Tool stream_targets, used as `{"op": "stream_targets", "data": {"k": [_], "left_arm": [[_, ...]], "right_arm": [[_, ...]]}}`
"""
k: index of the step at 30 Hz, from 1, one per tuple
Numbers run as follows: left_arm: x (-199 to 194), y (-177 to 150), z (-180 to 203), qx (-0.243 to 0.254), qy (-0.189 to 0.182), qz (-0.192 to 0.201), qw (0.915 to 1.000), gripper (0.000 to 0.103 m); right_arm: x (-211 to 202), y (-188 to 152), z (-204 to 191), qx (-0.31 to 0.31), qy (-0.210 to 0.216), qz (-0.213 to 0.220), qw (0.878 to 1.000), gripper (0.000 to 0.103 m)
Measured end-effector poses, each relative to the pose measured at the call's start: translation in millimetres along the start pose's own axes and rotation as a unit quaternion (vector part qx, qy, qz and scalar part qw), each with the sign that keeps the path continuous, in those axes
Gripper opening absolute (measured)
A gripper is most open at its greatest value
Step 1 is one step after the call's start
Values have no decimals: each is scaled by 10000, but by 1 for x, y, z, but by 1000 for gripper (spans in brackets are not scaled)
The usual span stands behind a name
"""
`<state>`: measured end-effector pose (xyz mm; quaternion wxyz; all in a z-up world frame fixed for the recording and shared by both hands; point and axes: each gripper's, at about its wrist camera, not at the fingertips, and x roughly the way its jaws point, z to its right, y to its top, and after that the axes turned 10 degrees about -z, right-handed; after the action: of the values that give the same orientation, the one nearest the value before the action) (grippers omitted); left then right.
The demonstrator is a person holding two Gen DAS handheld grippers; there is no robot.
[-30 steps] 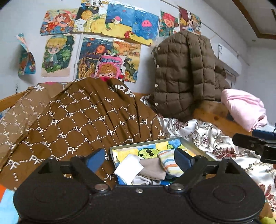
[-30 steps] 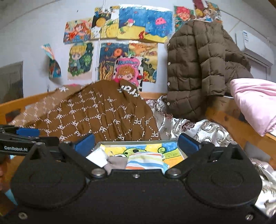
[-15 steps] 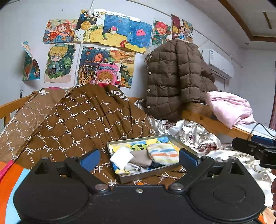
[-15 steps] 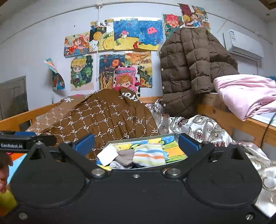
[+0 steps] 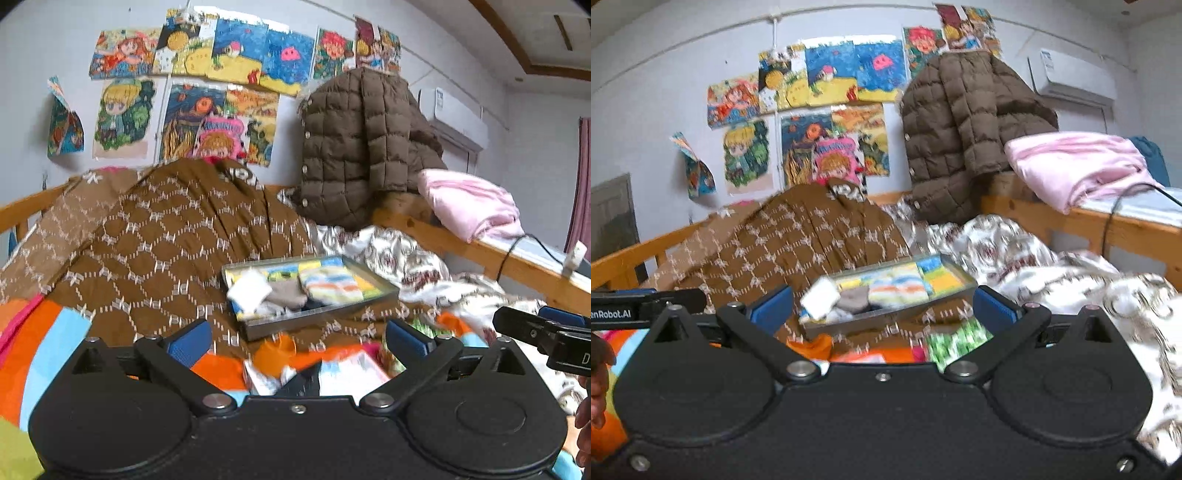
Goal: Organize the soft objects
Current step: 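Move both tools back over the remaining soft items, then grasp the white blue-print towel with the left tool while the right tool grasps the cartoon-printed packet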
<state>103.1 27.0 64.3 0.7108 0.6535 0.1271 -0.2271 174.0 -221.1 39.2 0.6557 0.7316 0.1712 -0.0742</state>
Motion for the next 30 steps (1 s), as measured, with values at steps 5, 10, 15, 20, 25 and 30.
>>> {"op": "stream_targets", "data": {"k": [5, 10, 15, 20, 25, 30], "left_arm": [[1, -21, -3, -142, 47, -293, 9995, 101], [5, -40, -9, -320, 151, -583, 9977, 101], [6, -55, -16, -382, 277, -766, 9959, 101], [3, -73, -26, -352, 489, -927, 9939, 101], [1, -87, -40, -602, 624, -1144, 9896, 101], [-2, -94, -39, -500, 631, -1194, 9896, 101]], "right_arm": [[-8, -19, -1, 47, -47, -221, 9997, 103], [-2, -40, -3, 58, -123, -455, 9989, 103], [7, -50, -8, -109, -106, -776, 9969, 103], [13, -58, -18, -347, -42, -1046, 9939, 103], [17, -66, -27, -649, 103, -1213, 9904, 103], [20, -72, -36, -849, 166, -1335, 9873, 103]]}}
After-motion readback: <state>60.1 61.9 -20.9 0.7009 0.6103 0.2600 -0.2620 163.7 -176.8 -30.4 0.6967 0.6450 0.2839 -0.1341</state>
